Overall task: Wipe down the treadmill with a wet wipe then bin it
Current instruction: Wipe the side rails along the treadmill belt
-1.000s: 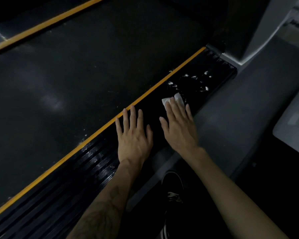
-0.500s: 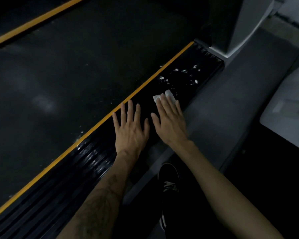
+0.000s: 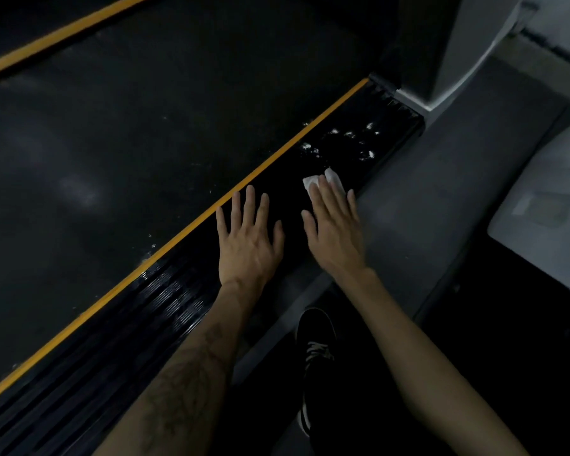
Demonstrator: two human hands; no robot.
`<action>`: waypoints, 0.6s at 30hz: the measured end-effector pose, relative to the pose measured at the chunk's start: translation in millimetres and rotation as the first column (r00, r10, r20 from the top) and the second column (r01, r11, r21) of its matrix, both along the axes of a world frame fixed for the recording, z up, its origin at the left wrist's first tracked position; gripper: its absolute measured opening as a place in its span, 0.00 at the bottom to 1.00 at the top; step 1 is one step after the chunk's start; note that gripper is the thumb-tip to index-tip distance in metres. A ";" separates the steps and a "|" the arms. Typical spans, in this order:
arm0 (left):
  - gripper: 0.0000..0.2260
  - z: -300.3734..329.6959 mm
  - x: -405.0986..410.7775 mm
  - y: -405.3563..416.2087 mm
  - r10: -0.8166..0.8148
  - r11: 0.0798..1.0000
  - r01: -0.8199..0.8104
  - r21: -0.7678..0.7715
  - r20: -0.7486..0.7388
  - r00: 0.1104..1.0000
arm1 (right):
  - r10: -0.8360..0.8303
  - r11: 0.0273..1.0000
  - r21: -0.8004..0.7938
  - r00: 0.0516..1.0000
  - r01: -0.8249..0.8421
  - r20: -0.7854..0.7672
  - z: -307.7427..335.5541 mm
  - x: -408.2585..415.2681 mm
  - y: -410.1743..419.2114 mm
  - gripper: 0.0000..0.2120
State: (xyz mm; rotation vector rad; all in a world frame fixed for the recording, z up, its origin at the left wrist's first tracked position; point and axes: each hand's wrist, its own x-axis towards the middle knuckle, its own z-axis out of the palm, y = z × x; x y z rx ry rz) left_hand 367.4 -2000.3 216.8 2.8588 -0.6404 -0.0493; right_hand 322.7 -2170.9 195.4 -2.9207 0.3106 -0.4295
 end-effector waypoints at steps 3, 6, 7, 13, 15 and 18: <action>0.30 -0.1 0.7 -1.1 0.005 1.000 -0.006 -0.017 -0.004 1.000 | 0.022 0.999 0.029 0.999 -0.023 0.037 -6.3 -5.9 15.4 0.29; 0.30 -0.8 0.0 -1.5 0.011 1.000 -0.011 -0.021 0.004 1.000 | 0.069 0.998 0.004 0.998 -0.069 -0.004 -0.6 6.3 -0.8 0.29; 0.30 -0.4 -0.7 -1.4 0.011 1.000 -0.011 -0.022 0.005 1.000 | 0.057 0.998 -0.002 0.998 -0.057 -0.018 1.2 7.2 -6.9 0.29; 0.30 2.0 0.2 -2.1 0.002 1.000 -0.003 -0.023 -0.005 1.000 | 0.007 0.999 0.042 1.000 -0.007 0.001 -3.8 -11.8 19.5 0.31; 0.29 1.8 0.7 -3.5 -0.006 1.000 0.006 -0.029 -0.002 1.000 | 0.042 0.999 0.035 0.999 -0.041 -0.029 -0.7 -2.8 12.0 0.31; 0.29 0.7 0.7 -4.2 -0.037 0.999 0.037 -0.031 0.009 0.999 | 0.019 1.000 0.014 0.998 -0.018 -0.055 3.2 3.6 -7.3 0.30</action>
